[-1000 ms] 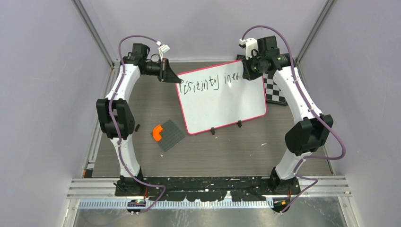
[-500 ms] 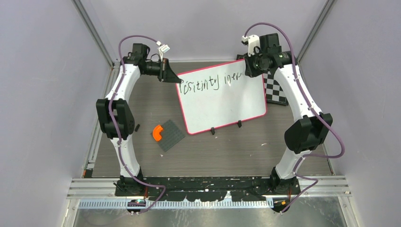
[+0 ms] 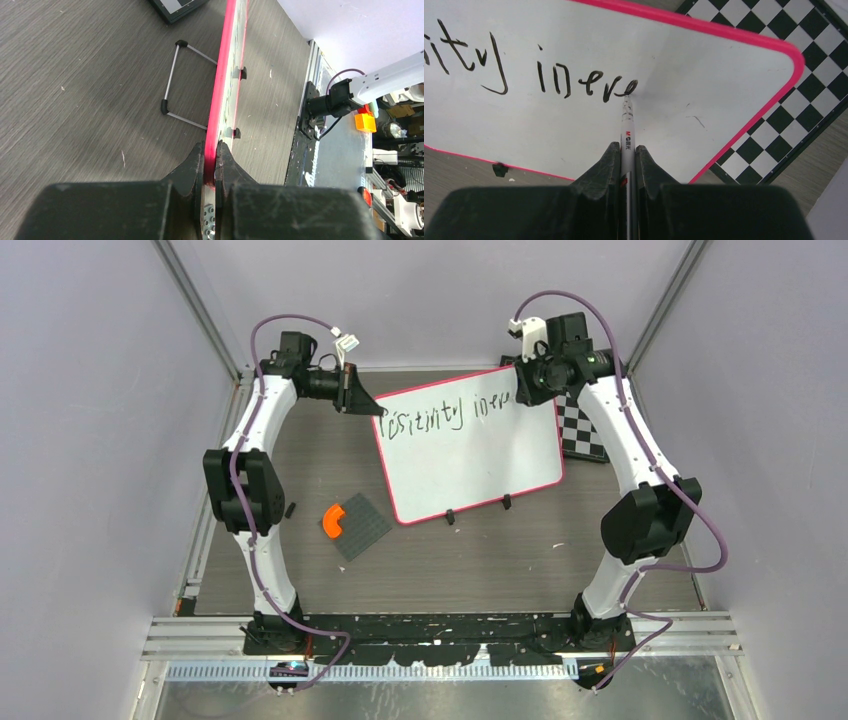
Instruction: Write a sentence on the whiteboard
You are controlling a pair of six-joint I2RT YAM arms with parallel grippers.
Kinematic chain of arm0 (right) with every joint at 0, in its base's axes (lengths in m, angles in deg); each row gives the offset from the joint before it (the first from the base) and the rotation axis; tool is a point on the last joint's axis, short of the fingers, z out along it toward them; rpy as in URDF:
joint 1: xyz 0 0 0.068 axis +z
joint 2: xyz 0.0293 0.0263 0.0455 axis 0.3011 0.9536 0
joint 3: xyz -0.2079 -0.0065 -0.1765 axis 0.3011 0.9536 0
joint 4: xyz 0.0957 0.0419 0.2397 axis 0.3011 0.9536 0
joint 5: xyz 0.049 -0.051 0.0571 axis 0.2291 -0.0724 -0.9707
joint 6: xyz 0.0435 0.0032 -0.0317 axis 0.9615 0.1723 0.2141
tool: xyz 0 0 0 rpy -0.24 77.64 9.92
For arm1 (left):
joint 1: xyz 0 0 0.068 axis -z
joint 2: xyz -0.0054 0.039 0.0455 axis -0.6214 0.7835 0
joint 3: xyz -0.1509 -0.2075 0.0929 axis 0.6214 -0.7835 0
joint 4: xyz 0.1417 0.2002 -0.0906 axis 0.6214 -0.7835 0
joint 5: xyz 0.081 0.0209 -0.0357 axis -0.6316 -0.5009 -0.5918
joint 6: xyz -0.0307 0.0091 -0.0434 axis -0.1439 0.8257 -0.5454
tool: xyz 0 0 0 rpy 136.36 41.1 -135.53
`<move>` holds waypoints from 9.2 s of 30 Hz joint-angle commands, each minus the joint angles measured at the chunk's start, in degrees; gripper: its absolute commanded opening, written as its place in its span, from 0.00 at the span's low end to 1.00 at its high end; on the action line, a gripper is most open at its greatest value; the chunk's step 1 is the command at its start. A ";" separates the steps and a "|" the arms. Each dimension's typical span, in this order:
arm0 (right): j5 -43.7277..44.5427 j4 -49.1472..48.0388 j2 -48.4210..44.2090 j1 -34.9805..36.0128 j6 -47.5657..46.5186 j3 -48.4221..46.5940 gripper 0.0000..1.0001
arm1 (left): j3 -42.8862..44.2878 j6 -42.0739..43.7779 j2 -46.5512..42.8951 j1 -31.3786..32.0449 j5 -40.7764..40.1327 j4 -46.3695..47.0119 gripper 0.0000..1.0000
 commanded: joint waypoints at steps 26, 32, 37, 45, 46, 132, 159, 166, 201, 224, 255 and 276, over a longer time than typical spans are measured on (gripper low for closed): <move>2.26 -1.38 -3.49 -0.73 -1.57 -1.33 0.00 | -1.01 4.87 -2.93 0.74 -9.02 1.91 0.00; 3.39 -2.01 -2.81 -0.77 -1.89 -0.95 0.00 | -0.95 4.87 -2.70 0.75 -9.11 1.95 0.00; 3.49 -2.30 -2.41 -0.84 -2.15 0.27 0.00 | -1.26 4.97 -2.70 0.80 -9.25 1.91 0.00; 2.92 -2.81 -3.34 -1.18 -1.96 3.57 0.00 | -1.18 5.02 -2.52 0.80 -9.17 1.91 0.00; 2.94 -3.02 -3.64 -1.23 -1.98 4.20 0.00 | -1.23 5.01 -2.56 0.80 -9.12 1.91 0.00; 2.79 -1.95 -1.21 -3.43 -1.33 -0.77 0.00 | -2.00 5.39 -3.75 1.29 -9.53 1.84 0.00; -6.89 5.15 -6.42 0.92 -0.18 0.11 0.00 | -3.98 1.64 -4.75 1.78 -10.05 5.07 0.00; -12.67 6.71 -12.74 4.14 0.65 4.94 0.00 | -6.48 -3.73 -8.13 1.69 -10.15 9.64 0.38; 1.52 -22.76 -16.92 26.19 10.76 34.15 0.00 | -42.17 -21.00 -22.52 1.24 -8.44 36.30 0.55; 2.96 -25.01 -15.65 26.31 14.66 32.40 0.00 | -43.17 -26.36 -18.52 5.64 -10.79 42.69 0.11; 6.94 -26.78 -11.22 27.62 13.00 29.97 0.00 | -42.31 -24.69 -18.38 5.81 -10.76 40.97 0.00; 7.59 -25.92 -13.64 29.11 11.37 36.35 0.00 | -42.23 -23.72 -18.15 5.81 -10.67 40.22 0.00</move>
